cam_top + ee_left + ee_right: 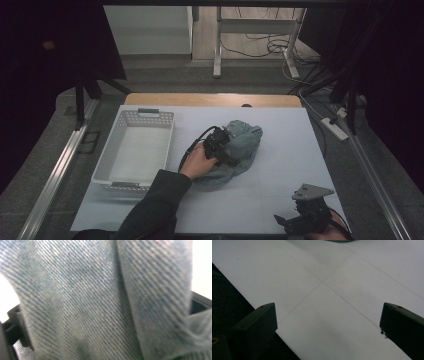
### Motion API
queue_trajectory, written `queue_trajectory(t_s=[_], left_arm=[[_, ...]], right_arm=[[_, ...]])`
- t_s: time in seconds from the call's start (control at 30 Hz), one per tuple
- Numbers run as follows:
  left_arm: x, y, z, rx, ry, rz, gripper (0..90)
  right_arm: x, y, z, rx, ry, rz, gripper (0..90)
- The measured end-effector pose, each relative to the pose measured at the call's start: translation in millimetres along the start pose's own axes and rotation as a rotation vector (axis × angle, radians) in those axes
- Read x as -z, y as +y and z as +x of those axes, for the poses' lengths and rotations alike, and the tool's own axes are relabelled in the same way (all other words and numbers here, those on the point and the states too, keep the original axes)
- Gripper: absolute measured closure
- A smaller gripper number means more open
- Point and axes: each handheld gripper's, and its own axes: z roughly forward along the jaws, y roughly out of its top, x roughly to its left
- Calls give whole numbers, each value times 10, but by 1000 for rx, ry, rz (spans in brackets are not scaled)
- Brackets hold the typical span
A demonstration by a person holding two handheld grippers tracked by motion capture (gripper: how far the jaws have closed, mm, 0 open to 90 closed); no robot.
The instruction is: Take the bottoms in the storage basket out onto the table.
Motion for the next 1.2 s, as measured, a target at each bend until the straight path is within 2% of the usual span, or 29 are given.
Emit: queue_trajectory(t_s=[0.07,0.23,0.33,0.53,0.7,0.87,0.97,1.2], left_arm=[[24,7,-15,-19,4,0,0],[117,14,-31,-26,23,-38,0],[164,17,-33,-25,19,-53,0],[306,71,-91,-76,17,-87,0],[372,106,-125,-103,7,-73,0],[387,72,-101,-85,-18,-88,0],[417,62,-116,-90,-26,-93,0],[474,28,-205,-145,39,-92,0]], right_arm=[[0,0,0,0,0,0,14],[-3,0,3,0,-3,-1,14],[-3,0,2,-1,-3,-2,14],[-3,0,4,1,-5,-1,14],[-4,1,5,1,-4,0,14],[-4,1,5,3,-6,0,14],[-4,1,4,2,-6,0,14],[-4,1,6,3,-7,0,14]])
